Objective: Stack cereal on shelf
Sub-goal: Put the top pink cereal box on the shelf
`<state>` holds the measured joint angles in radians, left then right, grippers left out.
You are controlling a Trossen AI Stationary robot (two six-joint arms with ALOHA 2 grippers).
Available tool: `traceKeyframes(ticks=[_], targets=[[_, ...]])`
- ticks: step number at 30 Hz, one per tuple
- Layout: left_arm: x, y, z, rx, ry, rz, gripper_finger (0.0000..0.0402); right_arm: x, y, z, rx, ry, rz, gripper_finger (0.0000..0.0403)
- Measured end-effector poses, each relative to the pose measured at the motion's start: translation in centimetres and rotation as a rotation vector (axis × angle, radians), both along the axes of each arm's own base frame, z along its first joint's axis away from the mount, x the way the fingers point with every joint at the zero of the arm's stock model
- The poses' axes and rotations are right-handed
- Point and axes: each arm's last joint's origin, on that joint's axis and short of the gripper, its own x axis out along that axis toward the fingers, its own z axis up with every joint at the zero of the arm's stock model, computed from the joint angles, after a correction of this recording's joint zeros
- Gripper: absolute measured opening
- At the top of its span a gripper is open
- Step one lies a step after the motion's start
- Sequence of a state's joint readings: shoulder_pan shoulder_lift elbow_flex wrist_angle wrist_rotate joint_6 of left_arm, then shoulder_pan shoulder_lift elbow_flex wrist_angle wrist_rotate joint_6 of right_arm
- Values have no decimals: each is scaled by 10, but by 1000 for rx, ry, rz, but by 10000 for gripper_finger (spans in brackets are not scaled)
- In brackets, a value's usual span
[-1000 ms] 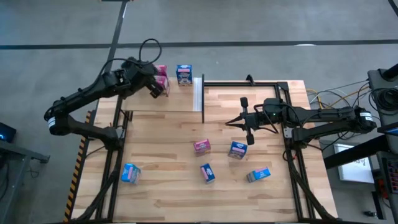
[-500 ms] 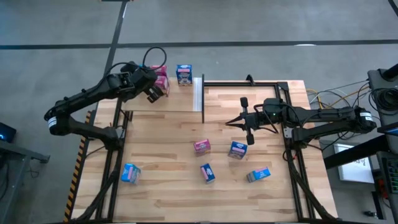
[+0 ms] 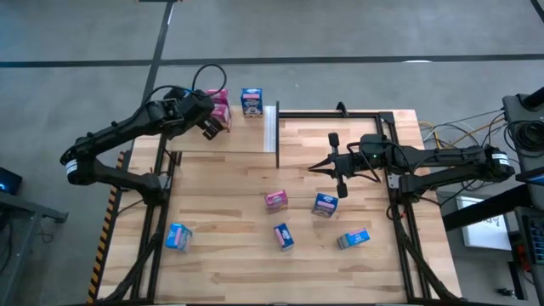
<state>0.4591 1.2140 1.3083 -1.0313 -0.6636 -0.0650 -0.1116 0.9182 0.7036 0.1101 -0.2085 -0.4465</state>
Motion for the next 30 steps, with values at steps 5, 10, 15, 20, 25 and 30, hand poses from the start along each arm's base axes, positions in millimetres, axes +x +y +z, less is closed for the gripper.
traceKeyframes(ticks=[5, 10, 15, 20, 25, 30], targets=[[-1, 0, 0, -7, -23, 20, 0, 0, 0, 0, -1, 0, 0, 9], [-1, 0, 1, -10, -42, 33, 0, 0, 0, 0, -3, 0, 0, 9], [0, -1, 1, -35, -78, 35, 0, 0, 0, 0, -3, 0, 0, 9], [0, -2, 2, -58, -115, 37, 0, 0, 0, 0, -3, 0, 0, 9], [0, -2, 2, -60, -122, 43, 0, 0, 0, 0, -9, -1, 1, 9], [-1, -2, 3, -61, -129, 44, 0, 0, 0, 0, -10, -1, 2, 9]])
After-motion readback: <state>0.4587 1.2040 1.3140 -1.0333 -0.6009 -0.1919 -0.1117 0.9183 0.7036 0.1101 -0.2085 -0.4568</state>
